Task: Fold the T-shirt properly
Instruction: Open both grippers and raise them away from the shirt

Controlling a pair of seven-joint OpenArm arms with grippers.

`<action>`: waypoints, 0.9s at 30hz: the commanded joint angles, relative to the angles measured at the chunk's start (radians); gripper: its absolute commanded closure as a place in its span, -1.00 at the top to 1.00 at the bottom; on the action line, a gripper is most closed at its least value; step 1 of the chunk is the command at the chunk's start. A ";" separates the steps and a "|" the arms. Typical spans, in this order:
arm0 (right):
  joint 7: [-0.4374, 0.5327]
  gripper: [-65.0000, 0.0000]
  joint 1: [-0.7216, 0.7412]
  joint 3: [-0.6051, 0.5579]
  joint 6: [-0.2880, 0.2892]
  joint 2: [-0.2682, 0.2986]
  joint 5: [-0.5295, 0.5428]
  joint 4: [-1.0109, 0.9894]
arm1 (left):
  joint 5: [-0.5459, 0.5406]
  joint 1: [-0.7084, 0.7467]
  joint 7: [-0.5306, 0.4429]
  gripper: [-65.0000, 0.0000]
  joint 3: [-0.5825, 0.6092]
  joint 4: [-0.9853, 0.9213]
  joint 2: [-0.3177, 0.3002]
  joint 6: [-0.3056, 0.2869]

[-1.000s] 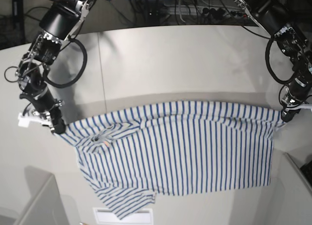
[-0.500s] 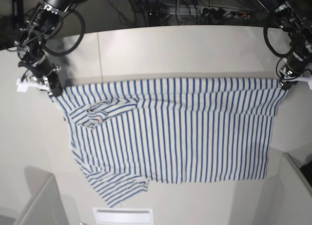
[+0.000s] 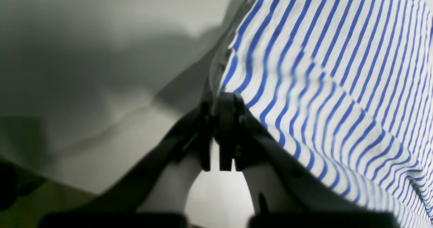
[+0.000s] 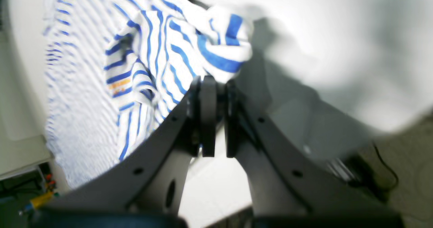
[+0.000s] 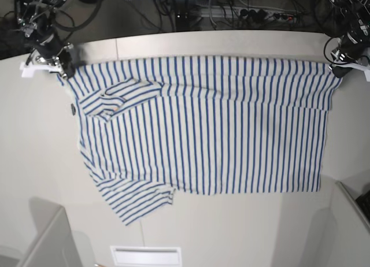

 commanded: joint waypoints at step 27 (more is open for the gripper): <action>0.019 -0.35 -0.121 0.007 0.001 0.008 0.013 0.083 | -0.008 0.125 -0.014 -0.59 -0.011 0.017 -0.018 -0.004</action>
